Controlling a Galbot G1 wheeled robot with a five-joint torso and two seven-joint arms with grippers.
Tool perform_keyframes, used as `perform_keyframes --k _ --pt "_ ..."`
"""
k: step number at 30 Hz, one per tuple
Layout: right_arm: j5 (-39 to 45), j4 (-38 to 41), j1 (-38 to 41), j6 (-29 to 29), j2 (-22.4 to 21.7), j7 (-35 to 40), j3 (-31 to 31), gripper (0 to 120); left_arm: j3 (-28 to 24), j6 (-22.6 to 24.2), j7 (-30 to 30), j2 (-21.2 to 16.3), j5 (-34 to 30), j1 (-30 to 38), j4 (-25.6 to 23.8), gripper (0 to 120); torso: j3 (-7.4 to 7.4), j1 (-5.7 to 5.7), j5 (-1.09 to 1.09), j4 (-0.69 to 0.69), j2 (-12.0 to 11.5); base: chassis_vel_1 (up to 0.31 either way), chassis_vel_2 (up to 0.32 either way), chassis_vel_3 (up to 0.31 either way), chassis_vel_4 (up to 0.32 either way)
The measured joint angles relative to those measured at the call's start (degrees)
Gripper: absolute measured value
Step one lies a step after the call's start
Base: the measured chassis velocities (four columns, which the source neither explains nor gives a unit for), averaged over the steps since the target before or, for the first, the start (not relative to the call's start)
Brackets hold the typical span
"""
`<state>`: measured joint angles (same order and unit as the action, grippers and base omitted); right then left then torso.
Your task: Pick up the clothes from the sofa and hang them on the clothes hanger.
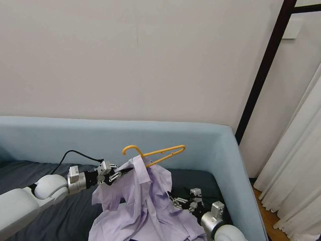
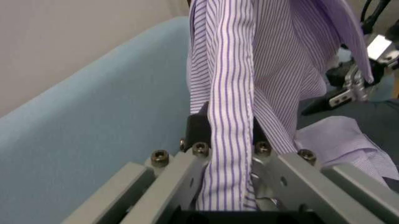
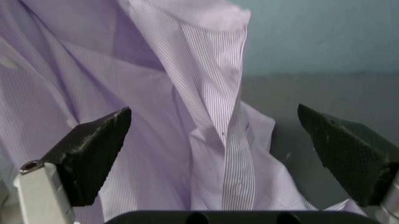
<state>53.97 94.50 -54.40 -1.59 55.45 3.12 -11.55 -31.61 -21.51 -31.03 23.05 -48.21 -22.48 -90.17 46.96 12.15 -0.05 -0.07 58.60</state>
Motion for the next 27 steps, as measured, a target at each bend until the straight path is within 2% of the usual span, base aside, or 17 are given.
perform_keyframes --k 8,12,13,16,17,21,23,27 --pt "-0.9 -5.1 2.1 0.7 3.9 0.0 -0.3 98 -0.1 0.1 -0.2 -0.2 0.0 -0.1 -0.7 1 0.00 0.00 0.00 0.00 0.0 0.000 0.000 0.000 0.000" --pt "-1.6 -6.8 2.8 0.7 4.6 0.2 -0.6 90 -0.1 0.1 -0.3 -0.2 0.0 -0.1 -0.8 1 0.00 0.00 0.00 0.00 0.0 0.000 0.000 0.000 0.000" --pt "-1.8 -8.1 3.3 0.6 5.3 0.5 -0.6 81 0.0 0.1 -0.3 -0.1 -0.1 -0.1 -0.8 1 0.00 0.00 0.00 -0.01 0.0 0.000 0.000 0.000 0.000" --pt "-1.3 -8.9 3.7 0.6 5.6 0.6 -0.6 69 0.0 0.2 -0.3 -0.1 -0.3 0.1 -0.9 1 0.00 0.00 0.00 0.00 0.0 0.000 0.000 0.000 0.000" --pt "-1.3 -8.9 3.7 0.6 5.6 0.6 -0.6 69 0.0 0.2 -0.3 -0.1 -0.3 0.1 -0.9 1 0.00 0.00 0.00 0.00 0.0 0.000 0.000 0.000 0.000" --pt "-1.2 -8.8 3.9 0.9 5.2 0.2 -1.2 50 0.0 0.3 -0.4 -0.3 -0.4 0.1 -1.0 1 0.00 0.00 0.00 0.00 0.0 0.000 0.000 0.000 0.000" --pt "-1.1 -8.7 3.9 0.8 5.1 0.2 -1.2 47 0.0 0.3 -0.4 -0.3 -0.5 0.1 -0.9 1 0.00 0.00 0.00 0.00 0.0 0.000 0.000 0.000 0.000" --pt "-0.8 -8.0 3.5 0.4 4.5 0.2 -1.3 29 0.1 0.3 -0.4 -0.5 -0.5 -0.1 -0.9 1 0.00 0.00 0.00 0.00 0.0 0.000 0.000 0.000 0.000"
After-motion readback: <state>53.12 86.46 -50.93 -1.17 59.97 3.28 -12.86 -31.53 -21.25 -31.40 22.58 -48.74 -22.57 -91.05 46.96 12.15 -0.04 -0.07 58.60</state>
